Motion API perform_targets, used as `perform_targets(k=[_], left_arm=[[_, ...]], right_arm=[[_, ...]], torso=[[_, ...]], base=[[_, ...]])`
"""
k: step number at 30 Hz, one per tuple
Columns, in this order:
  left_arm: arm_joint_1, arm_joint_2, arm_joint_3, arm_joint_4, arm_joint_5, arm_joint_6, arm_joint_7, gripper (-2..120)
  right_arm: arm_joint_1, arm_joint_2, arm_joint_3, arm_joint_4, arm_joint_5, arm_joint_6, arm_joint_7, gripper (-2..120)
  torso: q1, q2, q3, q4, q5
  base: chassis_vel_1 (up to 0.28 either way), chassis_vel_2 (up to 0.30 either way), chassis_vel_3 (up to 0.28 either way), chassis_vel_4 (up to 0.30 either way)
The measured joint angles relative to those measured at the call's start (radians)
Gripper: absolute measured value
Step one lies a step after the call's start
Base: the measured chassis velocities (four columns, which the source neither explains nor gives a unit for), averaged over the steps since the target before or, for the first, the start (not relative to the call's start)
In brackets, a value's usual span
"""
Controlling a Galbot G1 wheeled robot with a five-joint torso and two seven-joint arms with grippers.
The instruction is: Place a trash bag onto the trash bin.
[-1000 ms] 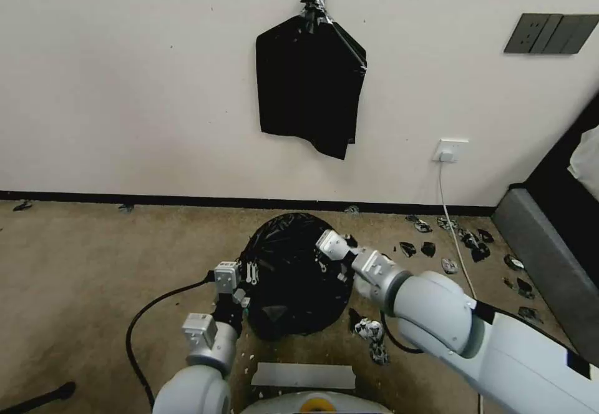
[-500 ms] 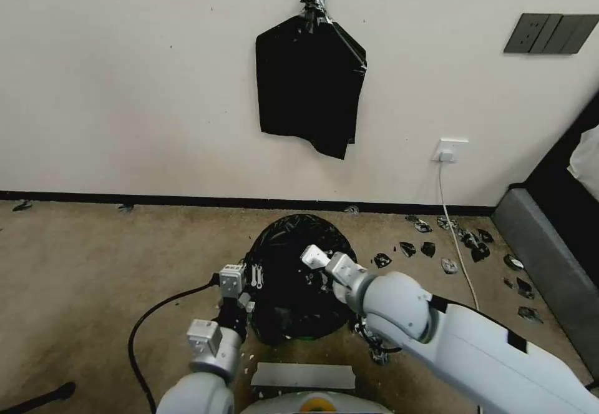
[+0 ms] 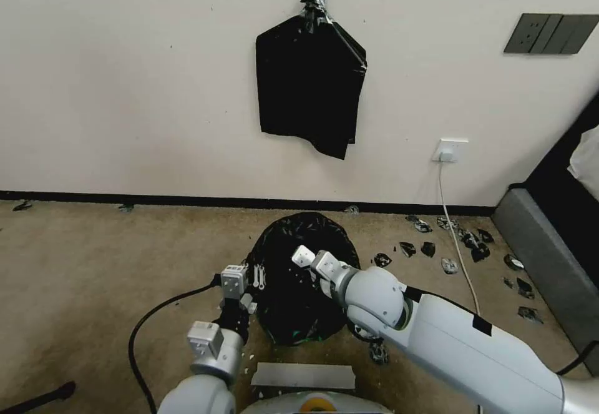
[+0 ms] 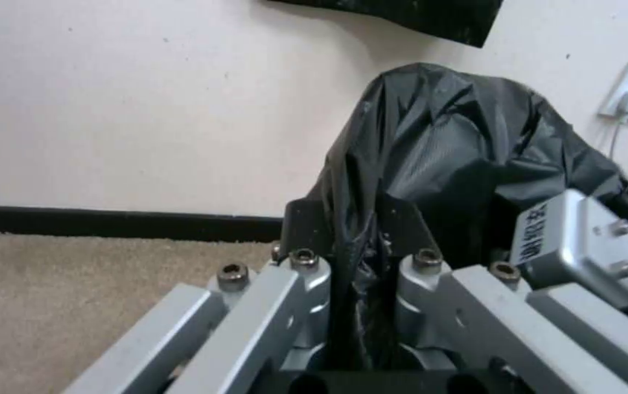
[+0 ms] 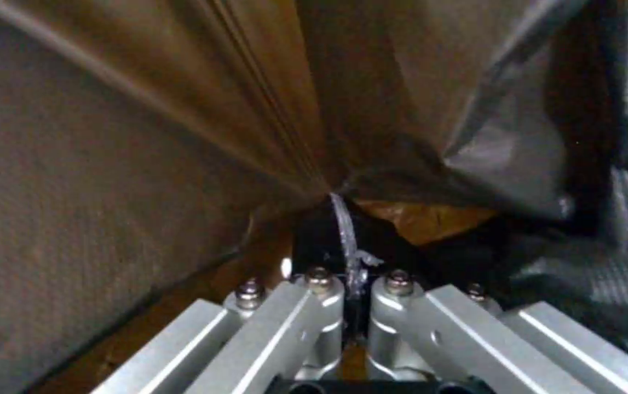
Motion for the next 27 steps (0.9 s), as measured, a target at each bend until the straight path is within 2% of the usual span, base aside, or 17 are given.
perform_targets(k=[20, 27], left_arm=[[0.002, -0.007, -0.003, -0.004, -0.013, -0.002, 0.0, 7], [-0.018, -0.007, -0.014, 0.023, -0.094, 0.027, -0.032, 7]], right_arm=[[-0.021, -0.008, 0.019, -0.002, -0.025, 0.016, -0.018, 0], [-0.064, -0.06, 0.065, 0.094, -0.022, 0.021, -0.026, 0]], torso=[[0.0, 0.0, 0.0, 0.0, 0.0001], [0.0, 0.0, 0.0, 0.0, 0.0001]], base=[[0.0, 0.0, 0.0, 0.0], [0.0, 0.0, 0.0, 0.0]])
